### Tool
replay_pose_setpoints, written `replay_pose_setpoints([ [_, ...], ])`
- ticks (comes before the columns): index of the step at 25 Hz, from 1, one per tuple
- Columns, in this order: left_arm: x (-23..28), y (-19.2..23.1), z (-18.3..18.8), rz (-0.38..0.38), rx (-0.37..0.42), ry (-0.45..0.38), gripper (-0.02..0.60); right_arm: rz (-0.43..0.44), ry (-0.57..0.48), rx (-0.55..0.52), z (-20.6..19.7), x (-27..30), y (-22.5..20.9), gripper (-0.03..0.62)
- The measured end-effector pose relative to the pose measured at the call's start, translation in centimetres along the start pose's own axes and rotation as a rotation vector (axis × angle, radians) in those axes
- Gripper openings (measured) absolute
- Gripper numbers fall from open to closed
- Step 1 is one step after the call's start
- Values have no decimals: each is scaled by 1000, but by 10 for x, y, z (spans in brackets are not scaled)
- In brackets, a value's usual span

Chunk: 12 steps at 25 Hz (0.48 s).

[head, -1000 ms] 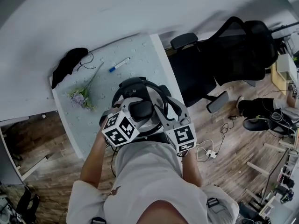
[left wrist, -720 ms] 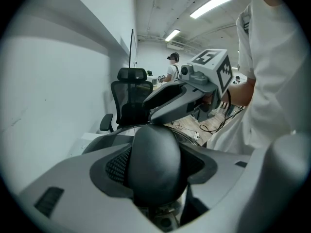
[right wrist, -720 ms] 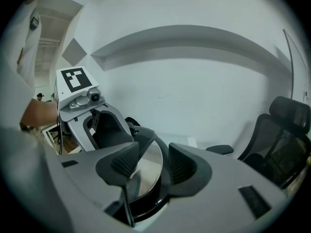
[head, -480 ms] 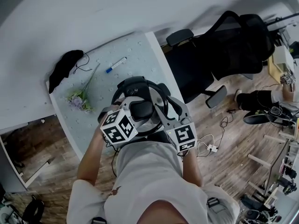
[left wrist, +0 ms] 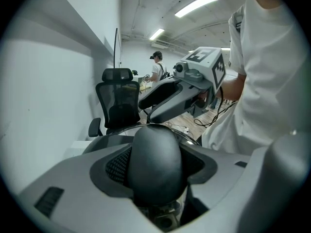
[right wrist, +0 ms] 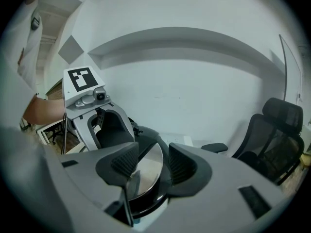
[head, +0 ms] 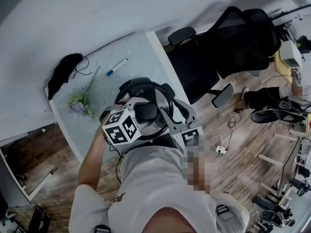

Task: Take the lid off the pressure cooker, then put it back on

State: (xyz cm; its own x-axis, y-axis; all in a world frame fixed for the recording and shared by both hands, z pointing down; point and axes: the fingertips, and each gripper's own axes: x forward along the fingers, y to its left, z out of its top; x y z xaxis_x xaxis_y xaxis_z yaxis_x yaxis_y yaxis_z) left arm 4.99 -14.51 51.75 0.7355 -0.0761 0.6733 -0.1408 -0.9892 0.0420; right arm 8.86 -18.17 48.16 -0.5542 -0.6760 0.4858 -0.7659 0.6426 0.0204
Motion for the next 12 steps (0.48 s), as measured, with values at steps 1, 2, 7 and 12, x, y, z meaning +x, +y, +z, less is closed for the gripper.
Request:
replay_pose_setpoints([
  [1, 0, 0, 0, -2, 2, 0, 273, -3, 1, 1, 0, -1, 0, 195],
  [2, 0, 0, 0, -6, 5, 0, 273, -6, 2, 1, -1, -2, 0, 195],
  [7, -1, 0, 1, -22, 18, 0, 273, -17, 1, 2, 0, -7, 0, 195],
  [12, -2, -1, 1, -19, 30, 2, 273, -20, 1, 6, -2, -9, 2, 196],
])
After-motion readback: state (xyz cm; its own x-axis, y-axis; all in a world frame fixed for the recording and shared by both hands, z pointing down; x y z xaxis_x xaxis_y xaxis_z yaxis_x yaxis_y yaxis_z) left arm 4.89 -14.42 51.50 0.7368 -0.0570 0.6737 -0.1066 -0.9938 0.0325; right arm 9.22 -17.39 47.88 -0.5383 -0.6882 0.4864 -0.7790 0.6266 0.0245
